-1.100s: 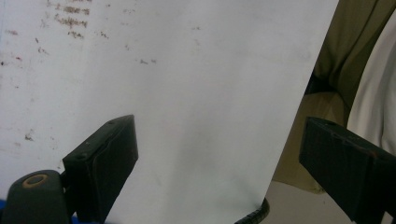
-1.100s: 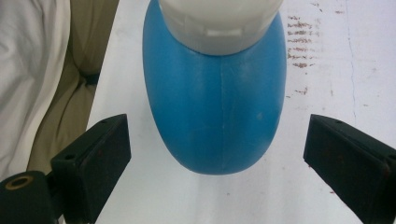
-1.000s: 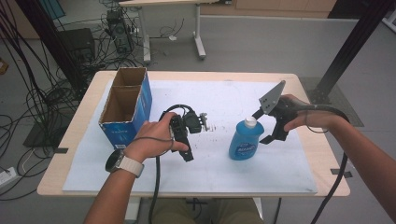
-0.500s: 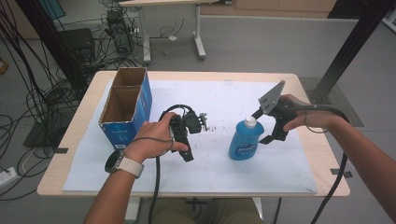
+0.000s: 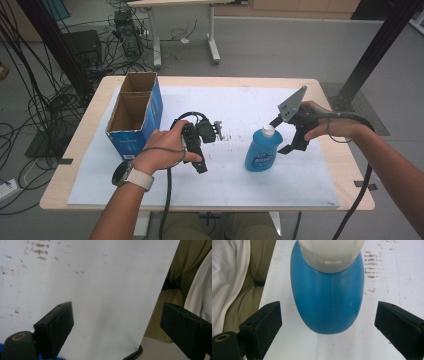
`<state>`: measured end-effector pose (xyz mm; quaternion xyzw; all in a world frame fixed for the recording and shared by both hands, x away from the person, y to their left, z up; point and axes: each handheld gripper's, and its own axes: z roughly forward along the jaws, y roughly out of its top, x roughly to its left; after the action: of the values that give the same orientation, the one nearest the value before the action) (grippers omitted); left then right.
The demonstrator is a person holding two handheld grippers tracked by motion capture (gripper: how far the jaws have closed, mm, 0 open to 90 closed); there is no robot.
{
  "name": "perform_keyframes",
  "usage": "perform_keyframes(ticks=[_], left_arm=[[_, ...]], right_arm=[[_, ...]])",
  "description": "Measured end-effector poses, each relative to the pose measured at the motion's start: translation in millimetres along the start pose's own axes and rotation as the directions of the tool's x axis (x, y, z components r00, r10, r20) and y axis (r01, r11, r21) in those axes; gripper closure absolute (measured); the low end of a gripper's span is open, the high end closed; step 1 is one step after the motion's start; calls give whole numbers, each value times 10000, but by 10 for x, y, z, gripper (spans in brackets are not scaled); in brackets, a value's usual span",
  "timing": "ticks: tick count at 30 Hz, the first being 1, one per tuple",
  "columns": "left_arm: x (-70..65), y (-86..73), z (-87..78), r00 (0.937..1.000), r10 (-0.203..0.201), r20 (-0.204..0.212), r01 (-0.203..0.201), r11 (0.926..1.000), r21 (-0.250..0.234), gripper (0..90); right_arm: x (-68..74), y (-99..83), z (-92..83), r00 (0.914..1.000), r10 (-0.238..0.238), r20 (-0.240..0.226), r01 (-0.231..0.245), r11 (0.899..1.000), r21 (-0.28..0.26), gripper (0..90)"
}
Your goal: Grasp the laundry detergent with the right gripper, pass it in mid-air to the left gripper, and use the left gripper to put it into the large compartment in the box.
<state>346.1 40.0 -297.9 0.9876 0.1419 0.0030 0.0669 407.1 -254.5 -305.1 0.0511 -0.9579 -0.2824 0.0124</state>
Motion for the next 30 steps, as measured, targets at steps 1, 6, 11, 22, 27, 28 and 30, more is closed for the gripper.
perform_keyframes(ticks=[1, 6, 11, 22, 27, 28, 30], left_arm=[[0, 0, 0, 10000, 0, 0, 0, 10000, 0, 121], [-1, 32, -17, 10000, 45, -47, -45, 10000, -19, 121], [-15, 45, -24, 9999, 84, -75, -84, 10000, -18, 121], [-31, 30, -32, 9999, 66, -111, -67, 10000, -42, 121], [-34, 20, -32, 9999, 65, -134, -66, 9999, -97, 121], [-35, 19, -31, 9999, 64, -127, -66, 9999, -104, 121], [-35, 18, -29, 9999, 67, -123, -68, 9999, -104, 121]], right_arm=[[0, -5, -3, 10000, -3, 15, 3, 10000, -20, 73], [9, -24, -15, 10000, 24, 66, -24, 10000, -96, 69], [28, -29, -21, 9999, 46, 112, -44, 9998, -177, 69], [44, -28, -24, 9999, 32, 141, -30, 9998, -185, 69], [49, -15, -23, 9999, 17, 158, -13, 9997, -239, 68], [51, -13, -20, 9999, 2, 159, 2, 9997, -253, 68], [52, -10, -16, 9999, -24, 138, 27, 9996, -266, 68]])
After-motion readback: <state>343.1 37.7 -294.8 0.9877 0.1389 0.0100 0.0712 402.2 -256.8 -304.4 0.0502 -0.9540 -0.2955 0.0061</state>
